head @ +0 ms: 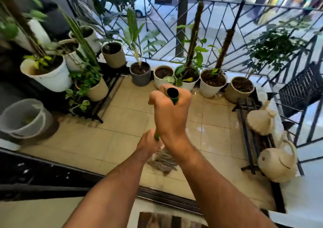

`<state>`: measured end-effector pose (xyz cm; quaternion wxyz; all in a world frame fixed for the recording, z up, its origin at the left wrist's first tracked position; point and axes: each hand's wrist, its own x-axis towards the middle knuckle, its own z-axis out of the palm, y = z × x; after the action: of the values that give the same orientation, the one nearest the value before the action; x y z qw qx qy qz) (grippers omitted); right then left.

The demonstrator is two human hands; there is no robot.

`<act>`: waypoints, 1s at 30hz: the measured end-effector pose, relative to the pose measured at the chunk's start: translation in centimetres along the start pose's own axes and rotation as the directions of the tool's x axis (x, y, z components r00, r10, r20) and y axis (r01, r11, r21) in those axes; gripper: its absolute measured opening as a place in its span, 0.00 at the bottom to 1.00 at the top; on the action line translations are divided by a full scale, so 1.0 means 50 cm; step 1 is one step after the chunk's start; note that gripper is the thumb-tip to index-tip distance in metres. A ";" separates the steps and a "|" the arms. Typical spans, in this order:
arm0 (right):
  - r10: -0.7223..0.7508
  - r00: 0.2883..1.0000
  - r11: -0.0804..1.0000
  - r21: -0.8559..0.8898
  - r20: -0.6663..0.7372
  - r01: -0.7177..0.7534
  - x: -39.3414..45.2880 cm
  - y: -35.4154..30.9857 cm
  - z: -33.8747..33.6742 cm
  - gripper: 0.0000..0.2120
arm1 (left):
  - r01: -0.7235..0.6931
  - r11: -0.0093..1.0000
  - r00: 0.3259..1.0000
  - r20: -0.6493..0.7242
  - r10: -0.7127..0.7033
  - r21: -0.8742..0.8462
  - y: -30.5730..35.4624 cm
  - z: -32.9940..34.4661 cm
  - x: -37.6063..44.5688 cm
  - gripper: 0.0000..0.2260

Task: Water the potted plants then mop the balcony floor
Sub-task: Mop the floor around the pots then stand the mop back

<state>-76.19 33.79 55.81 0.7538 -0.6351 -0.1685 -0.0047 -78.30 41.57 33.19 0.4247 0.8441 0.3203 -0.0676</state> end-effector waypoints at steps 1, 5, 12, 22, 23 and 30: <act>0.026 1.000 0.999 0.024 -0.012 -0.026 0.004 0.002 0.010 0.15 | 0.019 1.000 1.000 -0.010 -0.019 0.018 -0.014 -0.020 0.016 0.15; 0.153 0.985 0.981 0.132 -0.076 -0.142 0.022 0.031 0.028 0.13 | 0.077 0.965 0.993 -0.103 -0.053 0.251 -0.048 -0.097 0.059 0.10; 0.304 0.939 0.912 0.334 -0.162 -0.238 0.057 0.088 -0.023 0.10 | 0.101 0.913 0.980 -0.198 -0.022 0.396 -0.078 -0.099 0.097 0.05; 0.278 0.939 0.940 0.257 -0.202 -0.223 0.067 0.084 -0.257 0.13 | 0.088 0.967 0.990 -0.124 -0.059 0.239 0.045 0.140 0.028 0.01; 0.267 0.942 0.947 0.234 -0.202 -0.218 0.069 0.075 -0.289 0.14 | 0.092 0.974 0.990 -0.120 -0.068 0.206 0.069 0.176 0.017 0.03; 0.184 0.902 0.983 0.062 -0.391 -0.174 0.114 -0.014 -0.592 0.12 | 0.025 0.996 1.000 -0.019 -0.024 0.088 0.312 0.463 -0.081 0.07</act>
<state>-63.64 6.45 53.91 0.7775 -0.6242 0.0458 -0.0611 -68.51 15.25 30.67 0.3830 0.8587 0.3312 -0.0792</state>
